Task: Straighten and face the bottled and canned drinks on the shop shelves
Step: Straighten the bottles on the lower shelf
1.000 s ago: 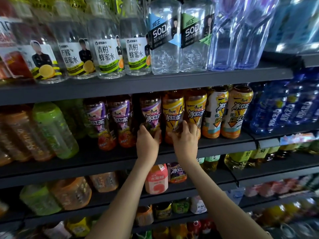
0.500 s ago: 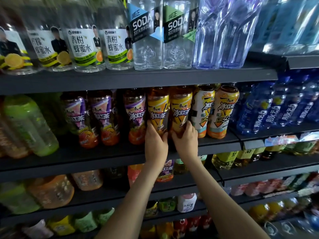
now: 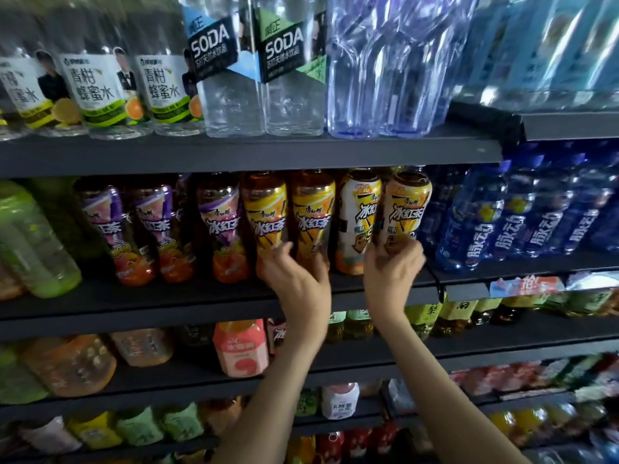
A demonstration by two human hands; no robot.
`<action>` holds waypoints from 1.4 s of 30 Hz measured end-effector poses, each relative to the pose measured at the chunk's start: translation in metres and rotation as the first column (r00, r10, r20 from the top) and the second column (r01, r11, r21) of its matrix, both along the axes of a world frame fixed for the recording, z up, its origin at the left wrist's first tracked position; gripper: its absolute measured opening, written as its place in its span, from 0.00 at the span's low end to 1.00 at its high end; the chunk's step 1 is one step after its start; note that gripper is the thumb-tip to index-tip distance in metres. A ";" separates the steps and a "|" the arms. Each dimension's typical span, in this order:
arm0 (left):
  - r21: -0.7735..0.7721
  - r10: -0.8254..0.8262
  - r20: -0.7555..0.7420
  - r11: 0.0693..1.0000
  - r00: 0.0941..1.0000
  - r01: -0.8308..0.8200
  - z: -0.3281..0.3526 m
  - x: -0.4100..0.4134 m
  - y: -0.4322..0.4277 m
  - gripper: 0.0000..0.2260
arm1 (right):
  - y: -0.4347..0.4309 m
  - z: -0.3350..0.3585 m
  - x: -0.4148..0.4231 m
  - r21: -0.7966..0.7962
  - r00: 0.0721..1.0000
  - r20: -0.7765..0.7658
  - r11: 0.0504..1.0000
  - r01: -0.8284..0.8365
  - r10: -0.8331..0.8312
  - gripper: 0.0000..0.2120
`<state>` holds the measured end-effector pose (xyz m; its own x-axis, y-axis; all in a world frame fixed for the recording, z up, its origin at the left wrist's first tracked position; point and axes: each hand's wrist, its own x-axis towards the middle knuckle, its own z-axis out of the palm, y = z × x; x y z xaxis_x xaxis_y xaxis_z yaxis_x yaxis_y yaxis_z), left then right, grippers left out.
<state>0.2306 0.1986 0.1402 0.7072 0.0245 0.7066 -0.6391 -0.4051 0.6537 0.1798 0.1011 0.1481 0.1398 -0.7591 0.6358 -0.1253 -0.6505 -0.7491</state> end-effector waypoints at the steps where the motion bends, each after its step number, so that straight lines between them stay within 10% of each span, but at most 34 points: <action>1: 0.009 -0.088 0.034 0.996 0.996 0.088 0.001 -0.005 -0.009 0.16 | -0.012 0.000 -0.003 0.043 0.999 -0.005 0.998 0.042 -0.042 0.22; 11: 0.109 -0.208 -0.327 0.961 0.922 0.255 0.006 -0.015 -0.077 0.32 | -0.063 -0.003 -0.020 0.173 0.941 -0.222 0.960 -0.222 0.257 0.28; 29: 0.074 -0.150 -0.310 0.981 0.939 0.181 0.004 -0.026 -0.093 0.31 | -0.097 0.003 -0.028 0.173 0.851 -0.264 0.891 -0.421 0.453 0.28; 36: 0.016 -0.138 0.057 0.990 0.989 0.138 0.005 -0.080 -0.122 0.20 | -0.120 -0.007 -0.080 0.031 0.995 -0.040 0.996 -0.088 0.089 0.19; 42: 0.124 -0.440 -0.105 0.884 0.892 0.450 0.018 -0.086 -0.154 0.14 | -0.146 -0.011 -0.087 0.156 0.979 -0.194 0.987 -0.031 0.062 0.31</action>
<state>0.1445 0.0444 0.1577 0.6686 -0.4010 0.6262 -0.7279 -0.1807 0.6615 0.0931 -0.0454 0.1366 0.2888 -0.8342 0.4698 -0.2534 -0.5398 -0.8027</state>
